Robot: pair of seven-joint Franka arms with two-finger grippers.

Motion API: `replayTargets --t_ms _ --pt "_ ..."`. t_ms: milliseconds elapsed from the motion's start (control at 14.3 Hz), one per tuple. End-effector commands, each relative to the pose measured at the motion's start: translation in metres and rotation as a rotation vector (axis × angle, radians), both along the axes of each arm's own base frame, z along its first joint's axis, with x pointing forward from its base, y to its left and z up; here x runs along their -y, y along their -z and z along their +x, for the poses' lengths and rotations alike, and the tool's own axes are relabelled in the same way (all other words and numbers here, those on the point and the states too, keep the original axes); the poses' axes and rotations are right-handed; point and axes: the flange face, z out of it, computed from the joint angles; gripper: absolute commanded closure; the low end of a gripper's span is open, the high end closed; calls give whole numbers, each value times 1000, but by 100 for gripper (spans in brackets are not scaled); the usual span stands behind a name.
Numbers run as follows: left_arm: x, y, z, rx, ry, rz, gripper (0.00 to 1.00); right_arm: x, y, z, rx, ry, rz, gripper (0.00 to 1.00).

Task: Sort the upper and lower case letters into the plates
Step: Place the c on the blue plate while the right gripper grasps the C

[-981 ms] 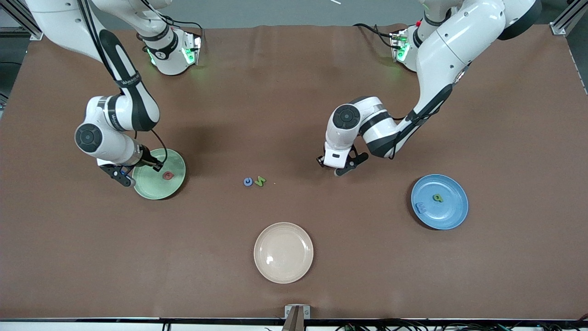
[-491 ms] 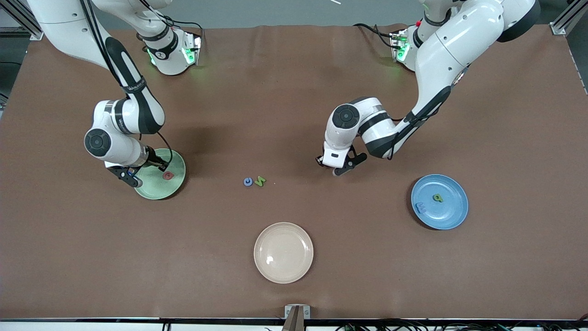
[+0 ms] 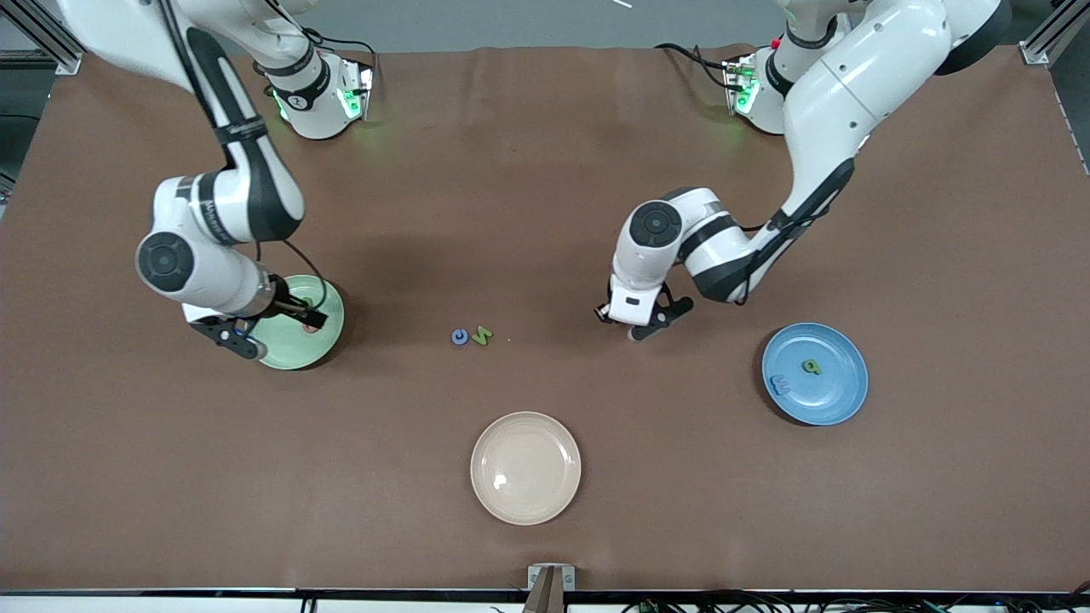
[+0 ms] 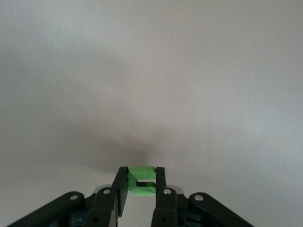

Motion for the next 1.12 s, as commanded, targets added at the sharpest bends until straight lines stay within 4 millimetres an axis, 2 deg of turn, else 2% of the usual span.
replayTargets --t_ms 0,210,351,421,631,771,841,981,1052 --pt "-27 -40 28 15 105 111 100 -67 11 -3 51 -59 17 0" --pt "-71 -61 50 -12 200 188 100 -117 50 1 85 54 17 0" --pt "-109 -72 66 -39 258 189 99 -156 67 5 88 179 -9 0" --pt "-131 -76 75 -48 280 184 99 -169 72 5 91 207 -14 0" --pt "-191 -77 93 -74 328 178 99 -173 75 10 105 243 3 0" --pt "-224 -71 101 -94 366 169 98 -178 89 10 127 330 8 1" --pt "-238 -67 103 -105 365 164 95 -189 98 6 140 347 13 1" --pt "-253 -59 105 -122 373 154 84 -197 112 1 144 385 11 1" --pt "-259 -55 106 -130 382 149 73 -201 115 -2 143 403 7 2"
